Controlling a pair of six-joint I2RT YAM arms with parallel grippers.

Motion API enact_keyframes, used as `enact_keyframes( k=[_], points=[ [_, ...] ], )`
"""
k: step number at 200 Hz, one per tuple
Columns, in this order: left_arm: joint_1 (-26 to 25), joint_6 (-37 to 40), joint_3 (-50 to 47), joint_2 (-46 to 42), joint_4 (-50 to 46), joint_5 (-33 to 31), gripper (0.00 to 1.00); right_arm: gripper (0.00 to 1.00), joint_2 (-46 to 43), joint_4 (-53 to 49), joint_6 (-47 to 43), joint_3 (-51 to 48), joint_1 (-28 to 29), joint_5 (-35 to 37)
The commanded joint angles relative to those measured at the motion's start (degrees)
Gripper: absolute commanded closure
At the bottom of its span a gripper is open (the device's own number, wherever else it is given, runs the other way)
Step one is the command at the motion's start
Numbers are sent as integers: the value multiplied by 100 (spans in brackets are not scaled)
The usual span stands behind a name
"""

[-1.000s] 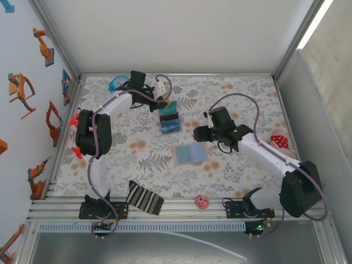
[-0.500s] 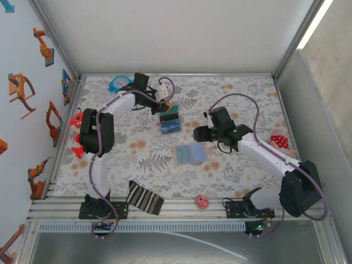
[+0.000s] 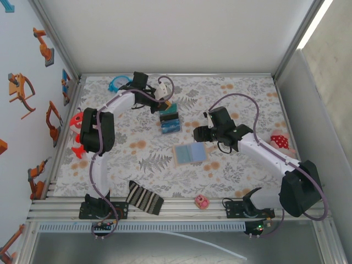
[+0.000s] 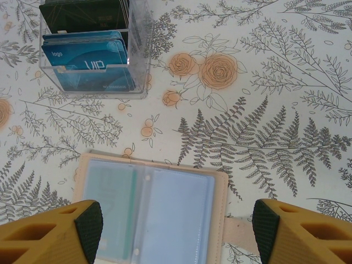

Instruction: Take the credit cards out of the card holder

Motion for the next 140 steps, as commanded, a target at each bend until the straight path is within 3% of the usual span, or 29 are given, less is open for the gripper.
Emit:
enact_keyframes(
  k=[1, 38, 53, 59, 140],
  points=[
    [25, 134, 172, 167, -141, -36, 100, 27, 4, 25, 96, -4, 36, 13],
    [23, 88, 165, 204, -56, -169, 96, 27, -3, 35, 107, -18, 31, -7],
    [19, 77, 149, 197, -18, -195, 64, 27, 8, 53, 116, -22, 36, -16],
    [6, 72, 148, 194, -4, -209, 59, 27, 13, 61, 113, -22, 36, -24],
    [-59, 26, -4, 58, 326, -492, 58, 27, 39, 33, 113, -18, 34, -77]
  ],
)
